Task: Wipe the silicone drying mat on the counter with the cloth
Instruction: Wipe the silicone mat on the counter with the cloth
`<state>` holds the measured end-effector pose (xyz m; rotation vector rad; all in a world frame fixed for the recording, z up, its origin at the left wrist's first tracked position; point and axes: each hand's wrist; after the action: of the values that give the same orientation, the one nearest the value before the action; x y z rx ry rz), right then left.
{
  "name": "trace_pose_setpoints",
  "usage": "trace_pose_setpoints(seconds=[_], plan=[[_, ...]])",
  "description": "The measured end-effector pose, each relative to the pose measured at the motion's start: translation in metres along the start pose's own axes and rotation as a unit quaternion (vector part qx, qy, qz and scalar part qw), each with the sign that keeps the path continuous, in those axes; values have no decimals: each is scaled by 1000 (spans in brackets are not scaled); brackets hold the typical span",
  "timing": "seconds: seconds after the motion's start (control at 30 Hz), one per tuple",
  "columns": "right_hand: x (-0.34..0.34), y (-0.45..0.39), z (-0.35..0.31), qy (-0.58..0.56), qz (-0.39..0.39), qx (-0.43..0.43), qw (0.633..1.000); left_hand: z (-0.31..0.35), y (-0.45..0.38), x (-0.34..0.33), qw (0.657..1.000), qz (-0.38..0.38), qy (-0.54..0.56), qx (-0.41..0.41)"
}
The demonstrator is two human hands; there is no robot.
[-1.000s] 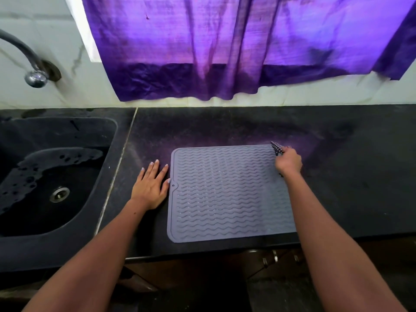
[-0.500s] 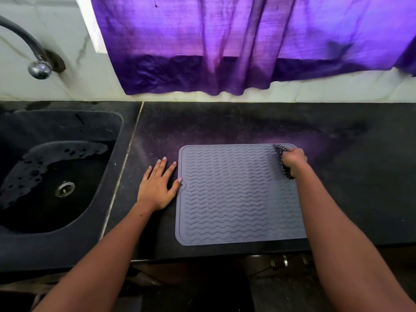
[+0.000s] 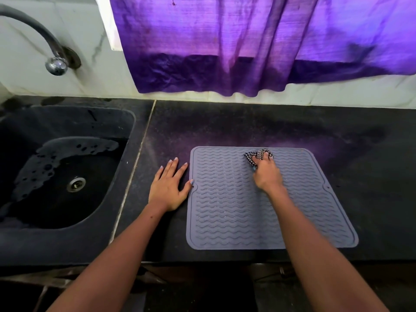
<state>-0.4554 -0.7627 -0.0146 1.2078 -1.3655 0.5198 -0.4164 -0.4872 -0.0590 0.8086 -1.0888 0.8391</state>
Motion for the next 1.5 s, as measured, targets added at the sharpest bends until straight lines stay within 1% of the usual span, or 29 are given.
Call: trace_pose_setpoints(seconds=[0.07,0.1,0.17,0.2,0.23,0.27,0.33,0.4,0.47,0.6,0.7,0.77,0.8,0.83,0.87,0.9,0.93,1.0,1.03,1.13,1.2,1.27,1.33,1.37,1.4,1.43,1.47,1.5], plan=[[16,-7,-1,4,-21,-4,1000,0,0,0,1000,1,1,0],[27,-9,-5,-14,-34,-13,999,0,0,0,1000,-2,1,-1],[47,-13,-15,-96,-47,-33,994,0,0,1,1000,-4,3,-1],[53,-14,-22,-134,-36,-36,990,0,0,1,1000,-4,4,-2],[55,-14,-30,-152,-9,-31,988,0,0,2,1000,-2,4,-3],[51,-10,-41,-136,22,-17,990,0,0,2,1000,0,2,-3],[30,2,-61,-55,62,36,996,1,1,3,1000,0,1,-4],[-3,11,-74,37,67,82,994,1,1,3,1000,-2,2,-4],[-31,15,-77,91,61,97,989,1,1,3,1000,-4,1,-2],[-39,9,-72,97,55,108,988,2,1,3,1000,-4,4,1],[-21,7,-69,81,25,127,988,3,1,2,1000,-6,1,5],[-4,-3,-67,18,-22,124,992,3,1,2,1000,-6,0,4],[8,-8,-68,-50,-56,107,991,2,1,2,1000,-6,0,3],[22,-11,-70,-141,-89,82,983,2,1,3,1000,-8,0,3],[33,-13,-74,-233,-104,60,965,2,1,3,1000,-10,-1,3],[40,-13,-78,-292,-90,41,951,2,1,3,1000,-12,-2,4],[43,-12,-84,-315,-60,29,947,2,2,3,1000,-12,-2,3],[34,-3,-100,-259,10,41,965,2,1,4,1000,-11,-1,5],[24,5,-109,-219,27,58,974,2,1,4,1000,-12,-1,5],[-20,18,-123,-85,11,127,988,3,1,5,1000,-16,-3,4],[-43,19,-124,8,16,145,989,2,0,4,1000,-17,-1,5],[-46,15,-122,33,15,148,988,2,0,3,1000,-12,4,4],[-37,10,-118,31,-10,160,987,1,0,2,1000,-15,2,2],[-31,7,-118,16,-31,165,986,1,0,3,1000,-18,1,3],[-23,3,-116,-30,-55,166,984,1,0,3,1000,-21,1,3],[-16,-2,-115,-108,-84,157,978,0,0,4,1000,-25,1,1],[-7,-4,-113,-211,-110,138,962,0,0,5,1000,-29,1,-1],[1,-4,-112,-321,-128,114,931,0,0,5,999,-33,1,-4]])
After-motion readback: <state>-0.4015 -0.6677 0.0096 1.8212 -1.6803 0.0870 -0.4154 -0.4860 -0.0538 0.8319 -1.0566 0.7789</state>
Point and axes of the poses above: each hand's wrist, its own y-axis away from the middle knuckle, its own x-axis out of the back of the hand, z = x × y, and after that the axes turned 14 degrees about -z, right-handed
